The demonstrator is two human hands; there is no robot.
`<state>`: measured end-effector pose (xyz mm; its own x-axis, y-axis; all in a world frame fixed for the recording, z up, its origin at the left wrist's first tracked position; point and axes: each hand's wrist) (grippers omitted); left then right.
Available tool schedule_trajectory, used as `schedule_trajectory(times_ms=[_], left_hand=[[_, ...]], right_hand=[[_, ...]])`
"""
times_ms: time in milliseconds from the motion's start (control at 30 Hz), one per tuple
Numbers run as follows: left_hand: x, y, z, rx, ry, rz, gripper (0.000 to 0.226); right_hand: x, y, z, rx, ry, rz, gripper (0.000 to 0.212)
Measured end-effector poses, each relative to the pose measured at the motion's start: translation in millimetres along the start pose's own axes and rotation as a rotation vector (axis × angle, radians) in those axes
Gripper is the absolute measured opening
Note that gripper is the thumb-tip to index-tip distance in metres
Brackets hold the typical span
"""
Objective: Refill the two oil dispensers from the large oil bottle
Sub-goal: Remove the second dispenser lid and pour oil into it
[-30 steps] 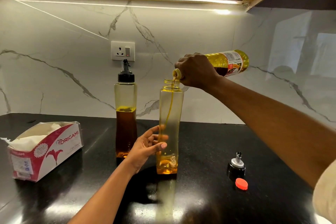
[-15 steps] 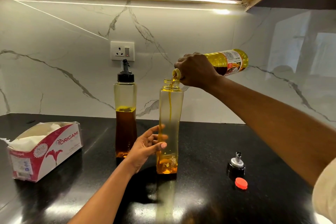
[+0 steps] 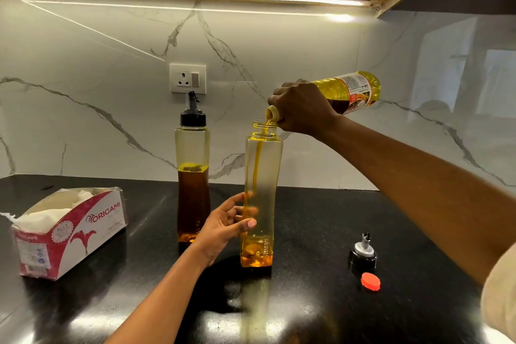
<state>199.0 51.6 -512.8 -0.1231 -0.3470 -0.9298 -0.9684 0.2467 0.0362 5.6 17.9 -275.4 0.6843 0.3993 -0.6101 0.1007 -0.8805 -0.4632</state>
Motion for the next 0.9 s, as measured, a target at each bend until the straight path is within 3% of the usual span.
schedule_trajectory(times_ms=[900], left_hand=[[-0.9,0.7,-0.1,-0.004,-0.009,-0.013,0.060]], right_hand=[[-2.8,-1.0,0.0,0.010,-0.029,0.005,0.030]])
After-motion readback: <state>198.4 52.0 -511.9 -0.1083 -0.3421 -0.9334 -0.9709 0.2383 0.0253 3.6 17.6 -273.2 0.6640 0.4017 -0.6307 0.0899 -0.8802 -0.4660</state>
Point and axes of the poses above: each hand's wrist, its own z-axis away from the middle knuckle, its own y-axis out of the palm, x = y × z
